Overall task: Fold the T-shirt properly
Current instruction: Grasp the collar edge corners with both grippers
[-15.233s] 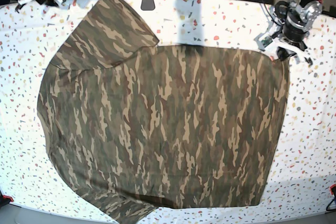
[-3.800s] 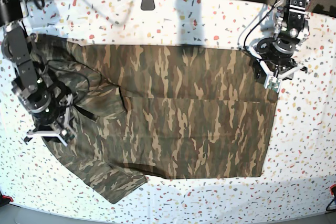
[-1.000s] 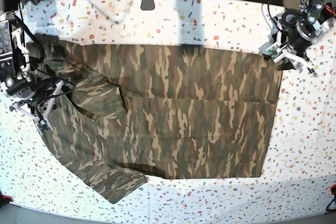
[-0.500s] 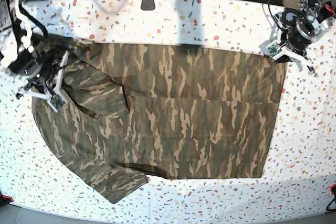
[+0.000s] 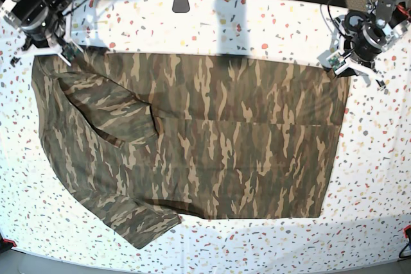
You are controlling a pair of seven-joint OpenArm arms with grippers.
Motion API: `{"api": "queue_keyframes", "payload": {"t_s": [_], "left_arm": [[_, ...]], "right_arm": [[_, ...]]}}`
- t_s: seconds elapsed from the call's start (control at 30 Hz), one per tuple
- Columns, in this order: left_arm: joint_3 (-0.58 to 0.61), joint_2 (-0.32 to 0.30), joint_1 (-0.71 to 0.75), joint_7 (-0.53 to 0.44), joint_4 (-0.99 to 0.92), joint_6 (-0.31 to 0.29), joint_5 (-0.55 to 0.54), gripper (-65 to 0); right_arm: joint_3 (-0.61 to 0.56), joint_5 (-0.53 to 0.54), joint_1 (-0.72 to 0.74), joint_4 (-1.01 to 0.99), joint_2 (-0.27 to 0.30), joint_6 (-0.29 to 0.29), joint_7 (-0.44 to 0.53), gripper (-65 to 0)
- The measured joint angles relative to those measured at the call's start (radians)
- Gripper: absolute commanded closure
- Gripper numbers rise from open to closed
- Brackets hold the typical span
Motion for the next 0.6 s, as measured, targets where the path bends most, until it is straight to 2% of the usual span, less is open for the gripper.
{"api": "queue_keyframes", "payload": {"t_s": [0.07, 0.17, 0.23, 0.3, 0.47, 0.6], "left_arm": [[0.000, 0.000, 0.000, 0.000, 0.000, 0.000, -0.010, 0.0], [0.000, 0.000, 0.000, 0.000, 0.000, 0.000, -0.010, 0.0], [0.000, 0.000, 0.000, 0.000, 0.000, 0.000, -0.010, 0.0], [0.000, 0.000, 0.000, 0.000, 0.000, 0.000, -0.010, 0.0], [0.000, 0.000, 0.000, 0.000, 0.000, 0.000, -0.010, 0.0], [0.000, 0.000, 0.000, 0.000, 0.000, 0.000, -0.010, 0.0]], "right_arm": [[0.000, -0.023, -0.023, 0.000, 0.000, 0.001, 0.003, -9.0], [0.000, -0.027, -0.030, 0.000, 0.000, 0.004, 0.003, -23.1], [0.000, -0.027, -0.030, -0.015, -0.003, 0.005, 0.022, -30.1], [0.000, -0.039, -0.030, -0.051, -0.007, 0.010, 0.081, -30.8], [0.000, -0.269, -0.029, -0.193, -0.006, 0.011, 0.291, -30.8], [-0.009, -0.373, -0.030, -0.246, -0.006, 0.012, 0.361, -30.8]]}}
